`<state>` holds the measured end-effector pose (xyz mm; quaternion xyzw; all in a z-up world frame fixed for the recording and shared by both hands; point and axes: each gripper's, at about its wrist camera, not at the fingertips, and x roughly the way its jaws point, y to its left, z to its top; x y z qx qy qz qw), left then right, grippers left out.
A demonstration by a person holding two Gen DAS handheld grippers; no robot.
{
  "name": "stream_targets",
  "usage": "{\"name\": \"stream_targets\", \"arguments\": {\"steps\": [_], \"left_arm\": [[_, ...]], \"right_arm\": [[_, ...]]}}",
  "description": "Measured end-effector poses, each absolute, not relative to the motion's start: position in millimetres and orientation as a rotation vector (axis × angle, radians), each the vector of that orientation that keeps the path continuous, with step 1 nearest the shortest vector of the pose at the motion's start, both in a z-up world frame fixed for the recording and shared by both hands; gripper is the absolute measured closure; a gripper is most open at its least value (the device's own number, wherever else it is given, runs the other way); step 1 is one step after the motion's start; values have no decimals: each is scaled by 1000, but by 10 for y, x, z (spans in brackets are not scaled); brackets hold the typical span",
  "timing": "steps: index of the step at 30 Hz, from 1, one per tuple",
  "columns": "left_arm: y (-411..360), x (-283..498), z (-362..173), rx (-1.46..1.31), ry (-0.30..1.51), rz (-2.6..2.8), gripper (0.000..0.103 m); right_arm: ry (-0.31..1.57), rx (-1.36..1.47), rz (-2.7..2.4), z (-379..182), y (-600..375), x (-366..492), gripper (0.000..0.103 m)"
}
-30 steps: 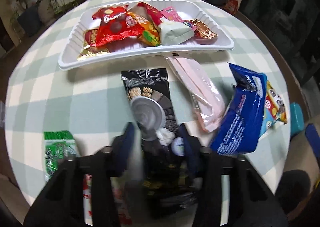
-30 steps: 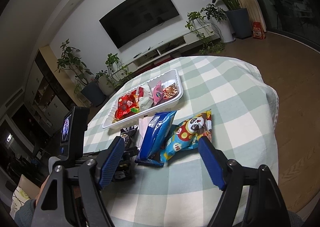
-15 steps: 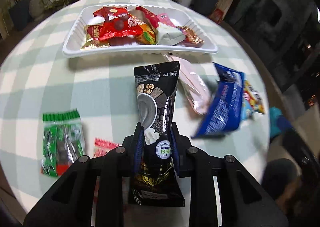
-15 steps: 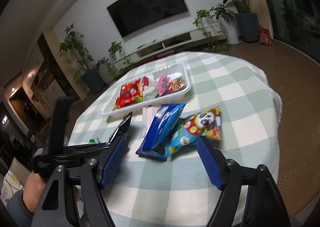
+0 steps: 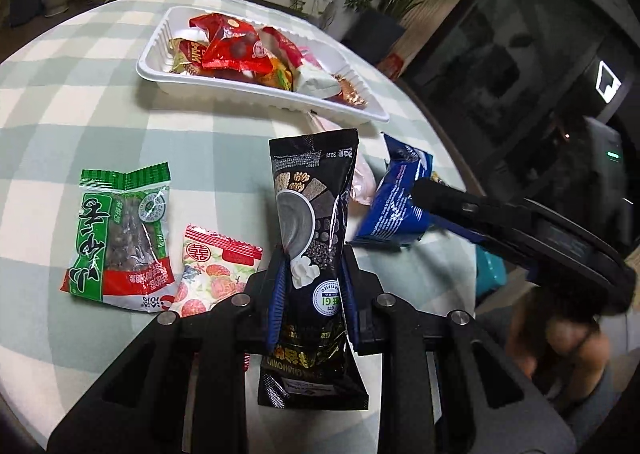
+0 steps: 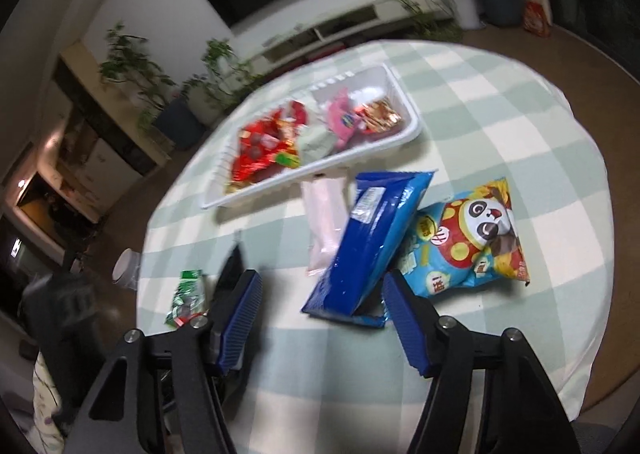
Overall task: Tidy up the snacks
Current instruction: 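Grasp the blue packet with the right tool while the left tool holds the black packet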
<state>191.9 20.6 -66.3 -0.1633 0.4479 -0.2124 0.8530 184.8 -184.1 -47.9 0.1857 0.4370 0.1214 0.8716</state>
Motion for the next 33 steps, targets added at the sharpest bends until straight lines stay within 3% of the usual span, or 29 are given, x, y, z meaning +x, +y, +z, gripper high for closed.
{"name": "stream_targets", "arguments": {"steps": [4,7,10,33], "left_arm": [[262,1906,-691,-381,931,-473,80],[262,1900,-698,-387,928,-483,80],[271,1886,-705,-393,927,-487,80],[393,1834,-706,-465,898,-501,80]], "right_arm": [[976,433,226,-636,-1863,1971,38],[976,425,233,-680,-1856,2008,49],[978,397,237,-714,-1843,2025,70],[879,436,321,-402,-1959,1659,75]]}}
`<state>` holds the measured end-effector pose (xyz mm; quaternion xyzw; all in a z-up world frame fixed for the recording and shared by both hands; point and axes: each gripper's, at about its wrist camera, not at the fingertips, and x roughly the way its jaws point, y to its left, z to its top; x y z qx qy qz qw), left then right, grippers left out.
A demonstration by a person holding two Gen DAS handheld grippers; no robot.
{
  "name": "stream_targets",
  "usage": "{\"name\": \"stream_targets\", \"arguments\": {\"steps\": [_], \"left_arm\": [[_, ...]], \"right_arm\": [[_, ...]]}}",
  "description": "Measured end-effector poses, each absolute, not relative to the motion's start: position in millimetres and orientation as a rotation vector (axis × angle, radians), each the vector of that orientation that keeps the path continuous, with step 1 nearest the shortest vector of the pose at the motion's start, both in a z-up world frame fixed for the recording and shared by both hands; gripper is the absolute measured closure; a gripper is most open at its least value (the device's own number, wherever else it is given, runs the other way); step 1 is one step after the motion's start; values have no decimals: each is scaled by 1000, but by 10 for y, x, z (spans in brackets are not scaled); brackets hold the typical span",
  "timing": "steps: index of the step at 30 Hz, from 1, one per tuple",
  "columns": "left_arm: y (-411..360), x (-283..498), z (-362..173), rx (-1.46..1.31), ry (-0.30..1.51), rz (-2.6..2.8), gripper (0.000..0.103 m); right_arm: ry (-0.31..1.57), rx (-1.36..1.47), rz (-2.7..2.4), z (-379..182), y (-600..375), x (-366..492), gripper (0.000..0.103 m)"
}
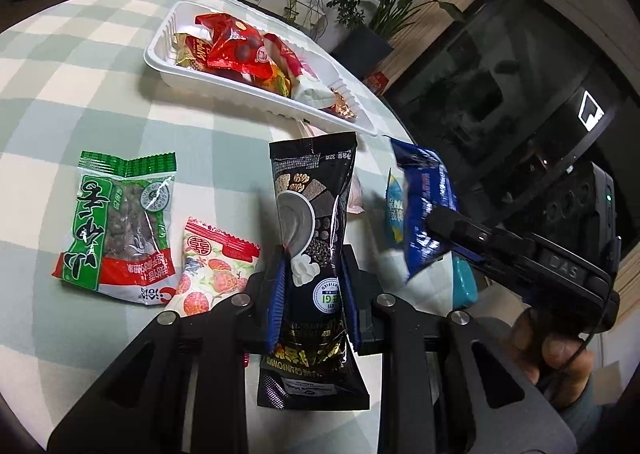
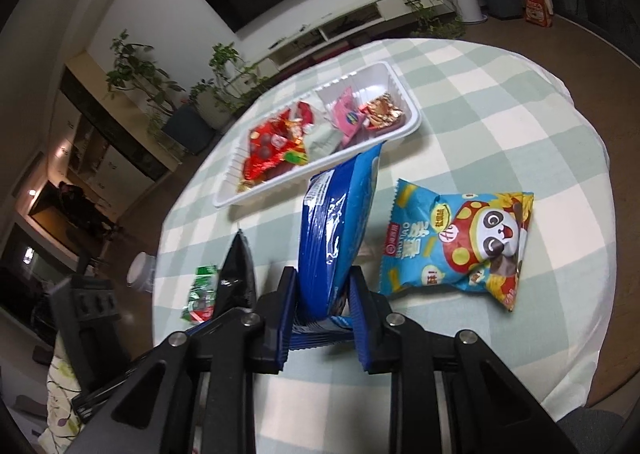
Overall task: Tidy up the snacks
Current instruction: 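Grasp the blue packet with the right tool while the left tool holds the black packet, then carry the black and blue packets over the white tray with both tools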
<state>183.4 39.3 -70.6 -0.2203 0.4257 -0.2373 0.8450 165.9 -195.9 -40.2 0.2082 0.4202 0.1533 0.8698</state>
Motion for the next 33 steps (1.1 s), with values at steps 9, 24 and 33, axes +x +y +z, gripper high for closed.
{"name": "stream_targets", "arguments": {"steps": [9,24,33], "left_arm": [[476,1798,-643,-487,879,-487,80],[875,1945,-211,-489,814,-408,80],[932,2302,-94,-420,855,-361,91]], "right_arm": [[854,497,300,-385,-2279,1548,75],[737,530,202,-27,-3022,1760,76],[677,455,228,284,-2961,2137,76]]}}
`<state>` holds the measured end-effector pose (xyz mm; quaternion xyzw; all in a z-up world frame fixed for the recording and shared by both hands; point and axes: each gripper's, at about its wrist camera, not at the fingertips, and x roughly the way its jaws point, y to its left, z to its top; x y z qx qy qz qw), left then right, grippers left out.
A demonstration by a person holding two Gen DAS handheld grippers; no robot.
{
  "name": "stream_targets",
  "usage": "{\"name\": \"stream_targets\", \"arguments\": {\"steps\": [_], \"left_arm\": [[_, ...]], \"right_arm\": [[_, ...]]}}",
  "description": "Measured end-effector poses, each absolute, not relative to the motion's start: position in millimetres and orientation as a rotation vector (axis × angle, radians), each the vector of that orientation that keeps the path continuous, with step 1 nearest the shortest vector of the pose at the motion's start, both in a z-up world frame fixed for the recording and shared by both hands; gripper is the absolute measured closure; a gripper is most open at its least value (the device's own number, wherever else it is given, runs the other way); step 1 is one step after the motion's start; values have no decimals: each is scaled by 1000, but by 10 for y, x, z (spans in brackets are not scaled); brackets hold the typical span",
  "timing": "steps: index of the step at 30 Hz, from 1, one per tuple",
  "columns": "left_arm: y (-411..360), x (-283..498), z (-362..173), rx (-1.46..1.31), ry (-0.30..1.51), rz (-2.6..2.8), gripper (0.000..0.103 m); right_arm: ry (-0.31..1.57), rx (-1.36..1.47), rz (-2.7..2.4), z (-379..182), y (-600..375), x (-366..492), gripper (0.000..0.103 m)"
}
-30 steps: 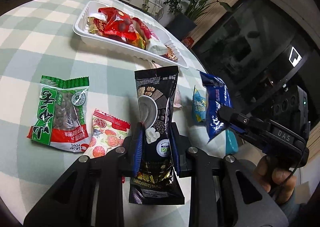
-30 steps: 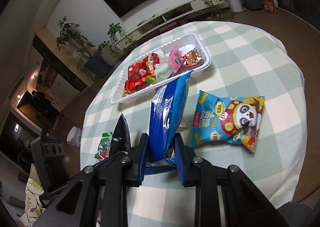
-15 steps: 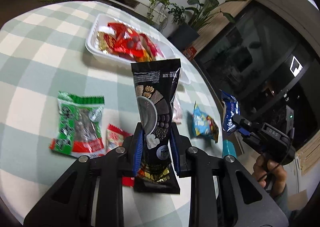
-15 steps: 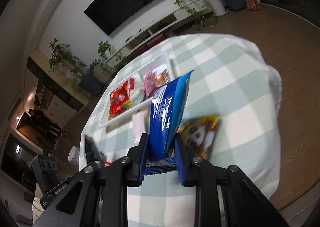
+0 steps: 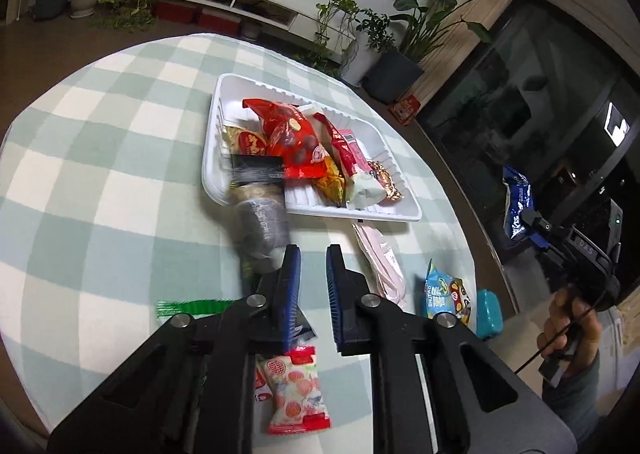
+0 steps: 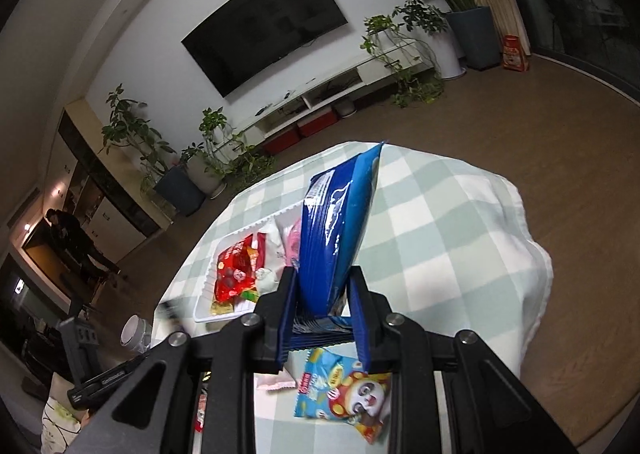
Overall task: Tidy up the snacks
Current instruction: 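Carry the black and blue packets over the white tray with both tools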
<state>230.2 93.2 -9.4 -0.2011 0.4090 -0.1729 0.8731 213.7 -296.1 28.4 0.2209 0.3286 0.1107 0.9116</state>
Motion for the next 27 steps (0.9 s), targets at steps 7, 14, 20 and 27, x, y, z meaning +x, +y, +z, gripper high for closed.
{"name": "stream_targets", "arguments": {"steps": [7,14,20,27], "left_arm": [[828,2380,-189,-293,951,-226,81],[769,2602,-370,-257,1022,-101,22],[681,2710,-599,-251,1056,-158,75],[686,2651,-500,-265,1022,-206,82]], "right_arm": [[719,469,238,94,-2937,2169,76],[747,475,261,-36,-2855,2119,76],[756,466,272,-60,-2815,2081,76],[747,489,262,-59,-2914,2058,75]]}}
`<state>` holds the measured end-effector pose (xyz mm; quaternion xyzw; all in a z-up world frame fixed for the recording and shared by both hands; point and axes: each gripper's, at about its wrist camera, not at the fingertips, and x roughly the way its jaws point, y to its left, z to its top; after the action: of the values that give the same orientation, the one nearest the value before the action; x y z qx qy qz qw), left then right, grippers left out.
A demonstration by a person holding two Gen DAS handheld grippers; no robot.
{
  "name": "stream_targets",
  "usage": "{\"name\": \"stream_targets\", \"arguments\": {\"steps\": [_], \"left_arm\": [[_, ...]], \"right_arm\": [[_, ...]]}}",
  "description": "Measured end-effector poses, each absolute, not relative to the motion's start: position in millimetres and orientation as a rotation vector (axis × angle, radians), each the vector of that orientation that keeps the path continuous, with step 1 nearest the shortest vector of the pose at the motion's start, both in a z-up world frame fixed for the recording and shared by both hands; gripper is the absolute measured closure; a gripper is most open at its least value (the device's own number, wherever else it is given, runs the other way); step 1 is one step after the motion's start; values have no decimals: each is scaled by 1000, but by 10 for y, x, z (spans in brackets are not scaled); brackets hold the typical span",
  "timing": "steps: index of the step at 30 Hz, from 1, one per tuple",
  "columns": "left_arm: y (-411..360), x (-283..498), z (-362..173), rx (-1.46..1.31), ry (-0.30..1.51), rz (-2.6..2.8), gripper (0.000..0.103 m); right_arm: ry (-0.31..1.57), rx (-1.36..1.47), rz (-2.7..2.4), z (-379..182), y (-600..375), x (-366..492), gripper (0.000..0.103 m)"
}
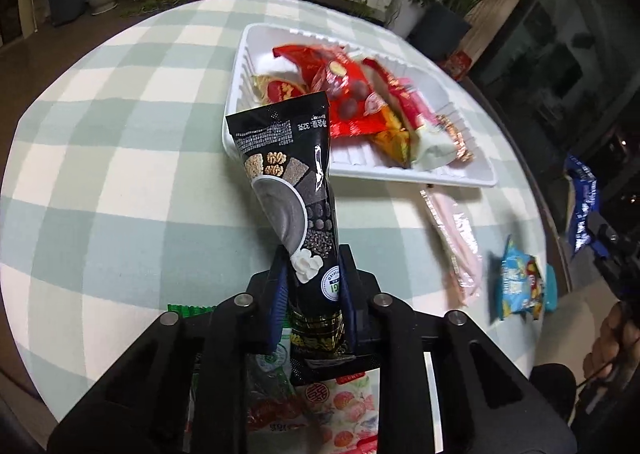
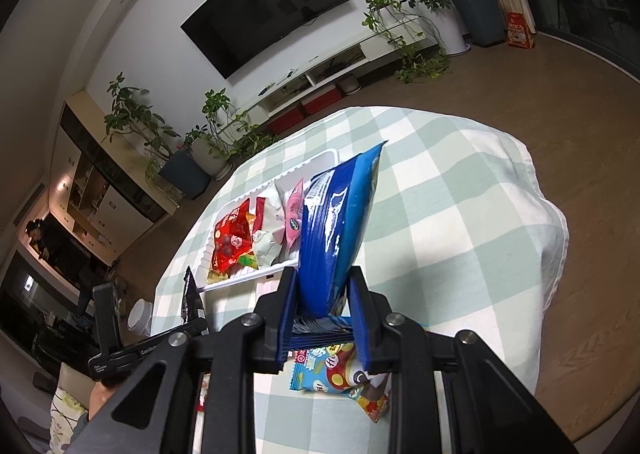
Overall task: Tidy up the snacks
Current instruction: 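Carry the black and blue packets over the white tray with both tools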
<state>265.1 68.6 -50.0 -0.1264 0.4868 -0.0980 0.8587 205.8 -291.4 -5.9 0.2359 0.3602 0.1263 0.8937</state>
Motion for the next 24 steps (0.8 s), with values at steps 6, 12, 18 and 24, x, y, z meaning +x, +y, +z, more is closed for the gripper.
{"name": "stream_targets", "arguments": {"steps": [6,12,18,24], "left_arm": [[817,2533,-214,-363,954,-275,82],[1158,2590,227,-458,869,-330,82],[1258,3065,576,-331,858,-306,82],[1063,3708,388,-233,964,-292,82]], "right_arm": [[729,493,253,-28,-2998,2043,76],[694,511,215,108,-3252,2134,75],[632,474,213,470,-3343,2422,75],[719,305,345,607,-2679,3110,76]]}}
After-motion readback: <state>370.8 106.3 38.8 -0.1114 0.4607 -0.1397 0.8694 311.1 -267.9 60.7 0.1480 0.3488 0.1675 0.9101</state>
